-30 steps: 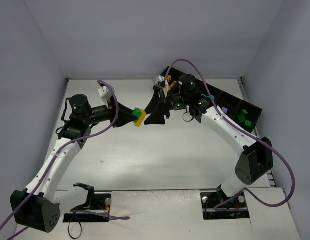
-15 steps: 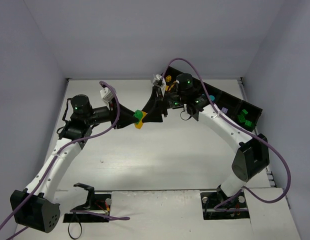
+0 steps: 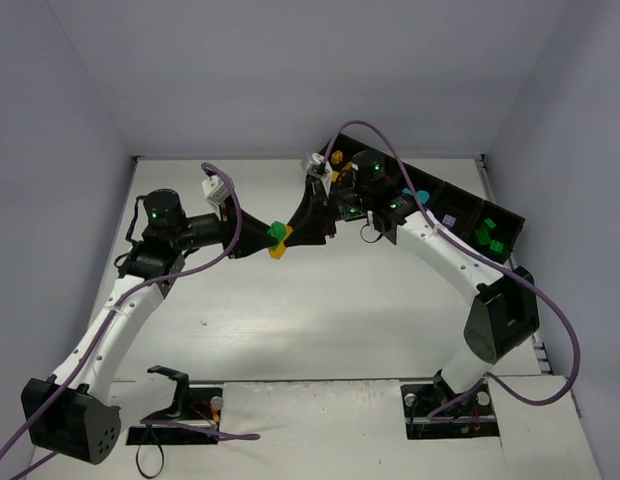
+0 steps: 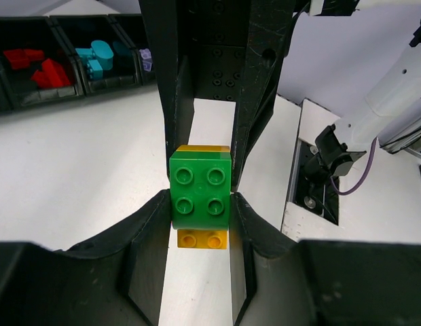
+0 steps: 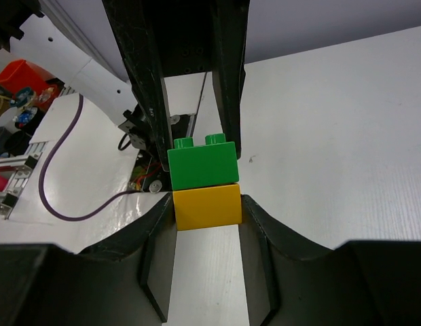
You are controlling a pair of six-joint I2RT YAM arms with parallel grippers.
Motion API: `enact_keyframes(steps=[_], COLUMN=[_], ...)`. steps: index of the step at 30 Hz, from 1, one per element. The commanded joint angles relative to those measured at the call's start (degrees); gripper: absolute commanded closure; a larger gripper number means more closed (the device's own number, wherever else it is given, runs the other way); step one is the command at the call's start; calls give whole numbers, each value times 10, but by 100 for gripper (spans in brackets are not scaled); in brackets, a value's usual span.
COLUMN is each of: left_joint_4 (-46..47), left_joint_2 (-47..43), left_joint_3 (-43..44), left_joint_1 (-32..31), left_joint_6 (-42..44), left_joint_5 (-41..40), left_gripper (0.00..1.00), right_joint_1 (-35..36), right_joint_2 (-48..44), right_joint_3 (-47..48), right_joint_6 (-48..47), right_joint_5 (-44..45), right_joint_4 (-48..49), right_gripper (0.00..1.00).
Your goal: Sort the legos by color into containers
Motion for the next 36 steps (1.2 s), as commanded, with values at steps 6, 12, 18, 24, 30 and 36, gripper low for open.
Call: enact_keyframes(steps=[6,12,18,24,30,36], left_joint_4=[53,59,51,-7,-31,-64], left_joint_2=[-4,3,1,-17,-49,-62], left_joint_3=[40,37,32,4,-25,-33], left_joint_1=[-2,-2,-1,0,0,-2], left_joint_6=[5,1,11,-7,-30,-37], left_joint_5=[0,1,-20,-150,-191,-189], left_gripper=[100,100,100,100,100,100], right_joint_1=[-44,-70,-83,-114,-139,-158], right_joint_2=[-11,-14,13,105,236,349], right_joint_3=[-94,-106,-55,78,236,354], right_joint_6=[-10,-12,-23,-50,-96,-118], right_joint_5=[-3,4,105,380,537,551], right_joint_4=[21,2,-8,-5,4,13], right_gripper=[100,100,100,100,100,100])
